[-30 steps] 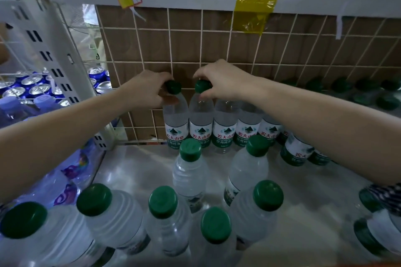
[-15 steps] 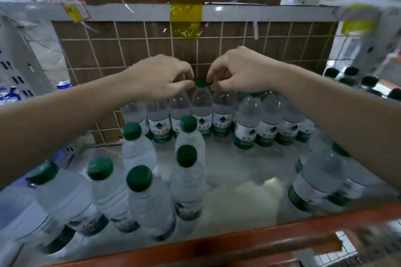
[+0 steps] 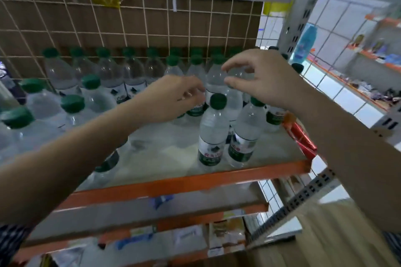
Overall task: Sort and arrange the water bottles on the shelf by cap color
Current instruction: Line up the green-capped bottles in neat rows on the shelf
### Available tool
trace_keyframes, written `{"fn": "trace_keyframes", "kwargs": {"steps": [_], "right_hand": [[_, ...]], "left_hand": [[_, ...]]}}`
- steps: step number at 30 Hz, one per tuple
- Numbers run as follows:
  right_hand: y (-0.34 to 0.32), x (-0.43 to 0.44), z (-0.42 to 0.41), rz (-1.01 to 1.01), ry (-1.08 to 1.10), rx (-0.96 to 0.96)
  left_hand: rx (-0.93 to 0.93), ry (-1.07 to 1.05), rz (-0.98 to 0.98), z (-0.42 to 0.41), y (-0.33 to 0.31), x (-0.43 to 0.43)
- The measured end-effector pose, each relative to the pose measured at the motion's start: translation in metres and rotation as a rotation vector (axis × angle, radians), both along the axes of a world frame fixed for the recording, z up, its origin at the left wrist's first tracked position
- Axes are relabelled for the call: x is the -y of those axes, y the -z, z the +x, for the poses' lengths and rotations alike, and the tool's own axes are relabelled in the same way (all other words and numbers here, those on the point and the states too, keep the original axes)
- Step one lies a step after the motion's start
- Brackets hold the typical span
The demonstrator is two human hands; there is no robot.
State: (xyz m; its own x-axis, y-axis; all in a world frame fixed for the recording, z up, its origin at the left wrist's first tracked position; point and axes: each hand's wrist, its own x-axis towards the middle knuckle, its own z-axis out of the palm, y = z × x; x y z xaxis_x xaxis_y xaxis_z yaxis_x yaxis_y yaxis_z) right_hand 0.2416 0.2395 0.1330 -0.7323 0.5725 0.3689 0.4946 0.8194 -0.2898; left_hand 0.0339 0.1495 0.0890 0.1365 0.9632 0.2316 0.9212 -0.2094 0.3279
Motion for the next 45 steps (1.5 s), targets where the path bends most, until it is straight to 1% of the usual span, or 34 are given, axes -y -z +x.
{"fn": "trace_keyframes", "kwargs": {"steps": [2,4,5,7,9,13,15,18,20,21,23,25,27,29,31,33,38,41,45], "right_hand": [[0.012,0.003,0.020,0.036,0.021,-0.133],[0.027,0.006,0.036,-0.001,0.034,-0.231],[0.037,0.008,0.043,-0.041,0.047,-0.241],[0.059,0.010,0.052,-0.111,0.083,-0.196],[0.084,0.012,0.057,-0.152,0.117,-0.161],[0.124,0.012,0.056,-0.274,0.141,-0.313],[0.144,0.009,0.050,-0.351,0.171,-0.386],[0.172,0.006,0.041,-0.428,0.317,-0.350],[0.186,0.006,0.039,-0.422,0.371,-0.376],[0.190,0.006,0.039,-0.419,0.361,-0.423],[0.197,0.005,0.039,-0.482,0.304,-0.493],[0.202,0.005,0.037,-0.550,0.232,-0.488],[0.206,0.008,0.034,-0.584,0.166,-0.456],[0.209,0.012,0.030,-0.625,0.116,-0.486],[0.214,0.014,0.027,-0.630,0.099,-0.539],[0.221,0.017,0.025,-0.607,0.133,-0.553],[0.244,0.027,0.022,-0.546,0.243,-0.504],[0.242,0.024,0.024,-0.512,0.235,-0.500],[0.238,0.021,0.028,-0.535,0.218,-0.492]], "left_hand": [[0.073,-0.031,0.022,0.016,0.016,0.003],[0.181,-0.077,0.050,0.030,0.033,0.007],[0.254,-0.110,0.071,0.037,0.041,0.009],[0.394,-0.195,0.106,0.046,0.058,0.014],[0.477,-0.265,0.122,0.054,0.075,0.018],[0.723,-0.273,0.055,0.071,0.110,0.018],[0.704,-0.317,0.057,0.076,0.131,0.013],[0.636,-0.385,0.065,0.076,0.150,0.007],[0.574,-0.415,0.080,0.073,0.156,0.006],[0.550,-0.427,0.089,0.071,0.157,0.006],[0.581,-0.431,0.081,0.067,0.158,0.006],[0.631,-0.432,0.071,0.062,0.160,0.009],[0.617,-0.456,0.101,0.056,0.161,0.012],[0.602,-0.485,0.142,0.051,0.162,0.016],[0.607,-0.513,0.169,0.047,0.163,0.020],[0.654,-0.521,0.167,0.044,0.163,0.022],[0.703,-0.508,0.162,0.050,0.166,0.024],[0.716,-0.501,0.164,0.050,0.168,0.024],[0.699,-0.486,0.159,0.053,0.169,0.021]]}}
